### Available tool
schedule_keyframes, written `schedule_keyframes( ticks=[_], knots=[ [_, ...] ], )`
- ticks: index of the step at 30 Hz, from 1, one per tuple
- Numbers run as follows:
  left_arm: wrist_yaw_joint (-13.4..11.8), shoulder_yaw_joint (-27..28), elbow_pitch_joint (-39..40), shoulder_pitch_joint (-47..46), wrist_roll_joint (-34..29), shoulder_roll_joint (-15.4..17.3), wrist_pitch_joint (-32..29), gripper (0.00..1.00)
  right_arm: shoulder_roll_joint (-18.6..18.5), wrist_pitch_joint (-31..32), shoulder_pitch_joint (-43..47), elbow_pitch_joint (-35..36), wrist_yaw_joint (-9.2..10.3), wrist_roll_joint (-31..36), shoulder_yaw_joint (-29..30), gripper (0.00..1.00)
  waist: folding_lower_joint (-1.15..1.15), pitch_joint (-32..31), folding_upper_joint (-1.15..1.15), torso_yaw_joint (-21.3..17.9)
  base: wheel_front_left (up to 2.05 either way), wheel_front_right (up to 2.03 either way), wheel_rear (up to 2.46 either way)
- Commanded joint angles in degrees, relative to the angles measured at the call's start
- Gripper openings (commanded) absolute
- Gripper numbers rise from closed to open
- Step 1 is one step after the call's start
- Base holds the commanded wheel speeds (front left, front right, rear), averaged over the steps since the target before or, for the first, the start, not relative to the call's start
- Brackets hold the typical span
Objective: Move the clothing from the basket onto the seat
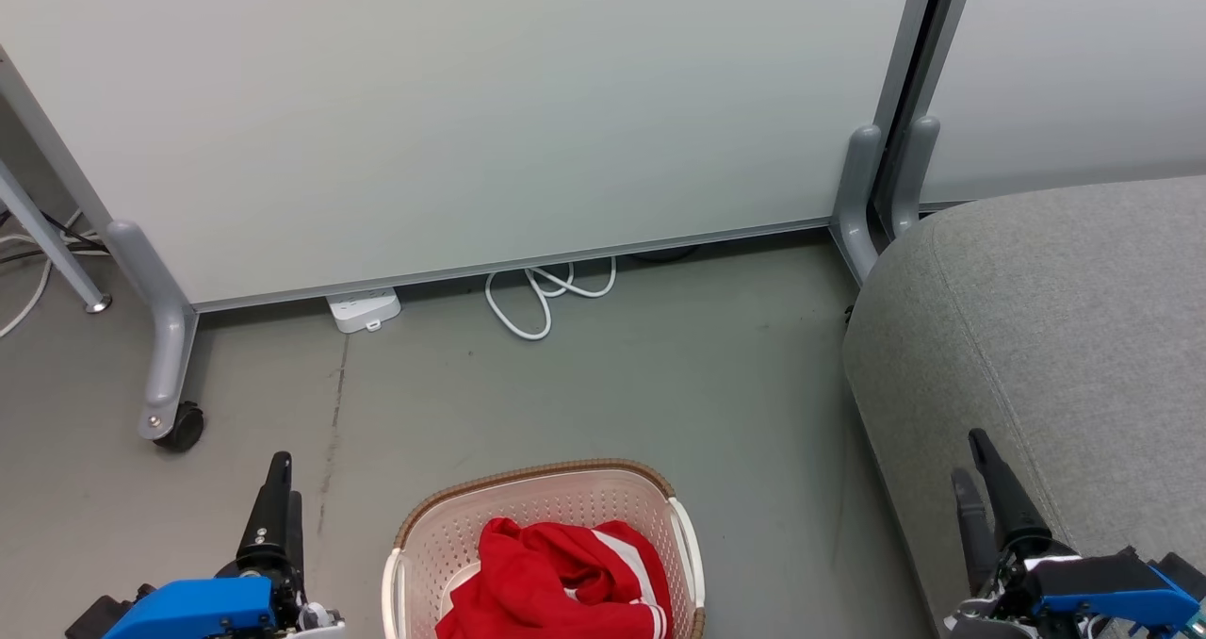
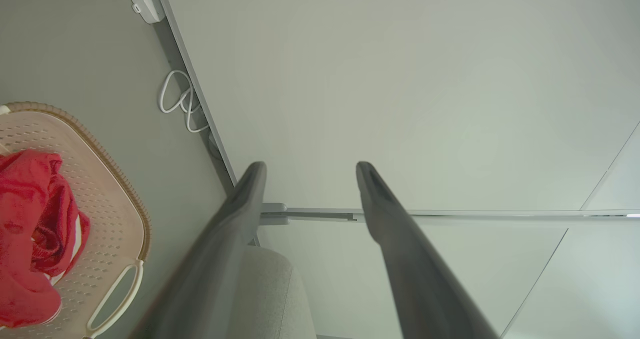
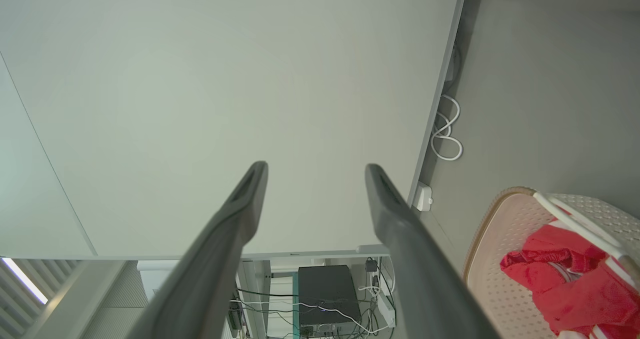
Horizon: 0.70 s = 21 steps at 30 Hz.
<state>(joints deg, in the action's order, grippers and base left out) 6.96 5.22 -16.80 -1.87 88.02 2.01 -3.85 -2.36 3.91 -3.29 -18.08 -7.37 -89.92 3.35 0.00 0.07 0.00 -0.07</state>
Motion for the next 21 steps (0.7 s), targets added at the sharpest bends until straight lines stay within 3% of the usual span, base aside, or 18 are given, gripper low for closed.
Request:
schedule_keyframes(
  ticks=[1,21],
  knots=[
    [-0.68,-0.29,1.44,-1.20,-2.87,0.45,0.77,1.00,-0.24,-0.79,-2.03,0.44,-0.03,2.43,-0.55,1.00,0.00,-0.02,0.00,-0.01,0.00,0.00,0.00],
    [-2.76,-4.03,3.23,-0.17,-29.72,1.18,5.85,1.00,-0.35,-5.87,-3.39,-0.63,-0.07,31.24,-3.07,1.00,0.00,-0.21,0.00,-0.07,0.00,0.00,0.00]
  ],
)
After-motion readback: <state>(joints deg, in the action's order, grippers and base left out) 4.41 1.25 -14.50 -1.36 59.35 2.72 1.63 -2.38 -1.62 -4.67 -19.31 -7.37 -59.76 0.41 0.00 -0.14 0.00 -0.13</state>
